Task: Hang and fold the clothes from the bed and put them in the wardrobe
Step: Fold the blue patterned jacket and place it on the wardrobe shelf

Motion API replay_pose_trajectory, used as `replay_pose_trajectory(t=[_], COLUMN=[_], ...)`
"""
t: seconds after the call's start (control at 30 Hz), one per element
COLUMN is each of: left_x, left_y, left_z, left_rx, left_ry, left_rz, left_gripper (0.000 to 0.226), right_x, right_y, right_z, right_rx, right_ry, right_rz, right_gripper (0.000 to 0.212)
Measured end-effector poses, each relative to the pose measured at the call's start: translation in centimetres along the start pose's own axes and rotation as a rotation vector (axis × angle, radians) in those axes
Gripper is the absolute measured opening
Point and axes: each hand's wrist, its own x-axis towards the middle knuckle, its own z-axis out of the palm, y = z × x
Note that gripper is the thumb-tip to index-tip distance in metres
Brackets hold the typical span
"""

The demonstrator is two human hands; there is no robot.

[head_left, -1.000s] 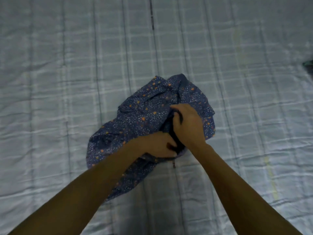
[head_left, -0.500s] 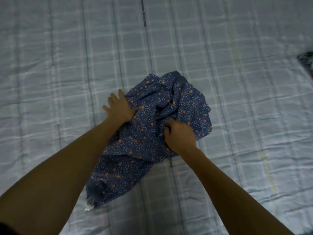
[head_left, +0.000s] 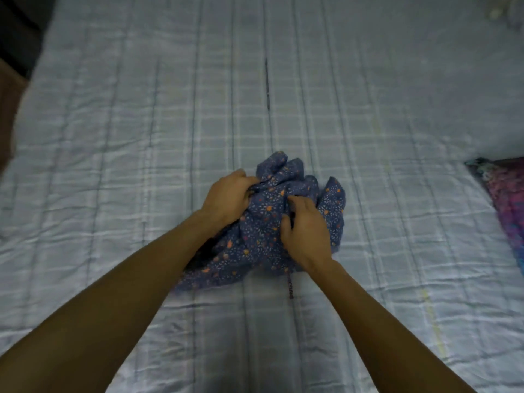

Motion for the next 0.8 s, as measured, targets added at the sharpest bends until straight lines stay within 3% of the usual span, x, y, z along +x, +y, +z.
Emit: replay_pose_trajectory(t=[0.13,0.27,0.37,0.43,0.5,0.63,0.67,0.73,0.8], left_x=[-1.7,-6.6,-10.7,-13.3,-16.0,-19.6,-20.3,-21.9,-23.2], left_y=[4.7,9.1,12.1,13.9,15.5,15.5,15.2,15.7,17.3], left_z=[-7.5,-13.6,-16.8,-18.8,-20.6,-22.2,-21.9,-21.2,-21.0], left_rx=[0.139,0.275,0.312,0.302,0.236,0.003,0.004,-0.046,-0.157], left_ry=[0.139,0.279,0.435,0.491,0.557,0.425,0.372,0.313,0.395], left_rz=[0.226,0.515,0.684,0.736,0.682,0.201,0.132,0.054,-0.003], left_gripper=[0.040,0.035,0.032,0.032,0.032,0.063,0.062,0.036,0.029], right_x=[-1.1,-2.3,-3.9,-5.4,-6.8,-9.9,-10.6,-12.3,-14.0], right_y=[-5.5,-10.1,-13.2,-15.0,-16.7,-18.9,-19.0,-19.0,-18.6], right_z=[-6.6,-12.9,-16.7,-18.7,-20.6,-24.5,-25.4,-27.3,-29.1], right_rx=[0.003,-0.232,-0.284,-0.262,-0.281,-0.299,-0.302,-0.294,-0.313], right_ry=[0.162,0.115,0.064,0.134,0.279,0.391,0.399,0.413,0.399], right_rz=[-0.102,-0.290,-0.355,-0.437,-0.480,-0.412,-0.413,-0.436,-0.439], right_gripper=[0.067,0.089,0.083,0.056,0.027,0.010,0.009,0.008,0.008])
